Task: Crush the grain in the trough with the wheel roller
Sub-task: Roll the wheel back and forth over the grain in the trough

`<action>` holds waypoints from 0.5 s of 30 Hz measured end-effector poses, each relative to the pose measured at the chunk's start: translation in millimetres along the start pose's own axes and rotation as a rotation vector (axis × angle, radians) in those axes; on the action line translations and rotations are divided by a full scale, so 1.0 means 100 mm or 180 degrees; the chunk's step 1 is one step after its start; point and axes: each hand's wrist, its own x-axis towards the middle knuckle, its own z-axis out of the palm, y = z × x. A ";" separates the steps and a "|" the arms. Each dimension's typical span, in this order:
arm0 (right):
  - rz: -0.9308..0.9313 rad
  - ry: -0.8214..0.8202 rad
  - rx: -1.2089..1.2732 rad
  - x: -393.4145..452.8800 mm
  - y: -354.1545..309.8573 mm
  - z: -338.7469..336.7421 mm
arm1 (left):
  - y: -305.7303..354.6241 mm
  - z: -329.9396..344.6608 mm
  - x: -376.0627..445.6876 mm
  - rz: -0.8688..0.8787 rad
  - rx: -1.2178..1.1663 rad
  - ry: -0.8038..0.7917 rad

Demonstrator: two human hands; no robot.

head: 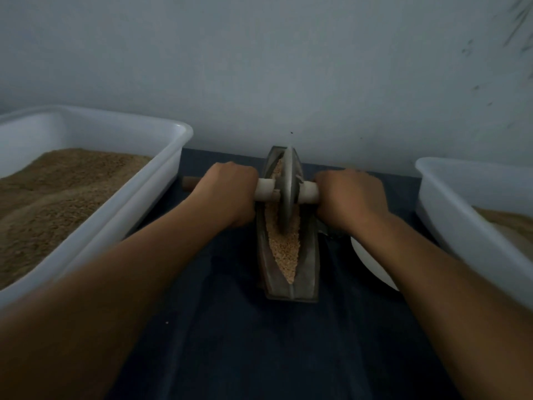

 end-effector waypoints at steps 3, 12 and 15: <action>-0.0054 0.0250 -0.0076 -0.23 -0.04 -0.05 | 0.04 -0.02 -0.16 -0.0023 -0.0016 0.0075; -0.0087 0.0675 -0.0078 -0.69 -0.12 -0.23 | 0.12 -0.06 -0.64 0.0122 -0.0221 0.0675; -0.0099 0.0675 0.0036 -0.70 -0.09 -0.18 | 0.13 -0.04 -0.65 0.0193 -0.0135 0.0770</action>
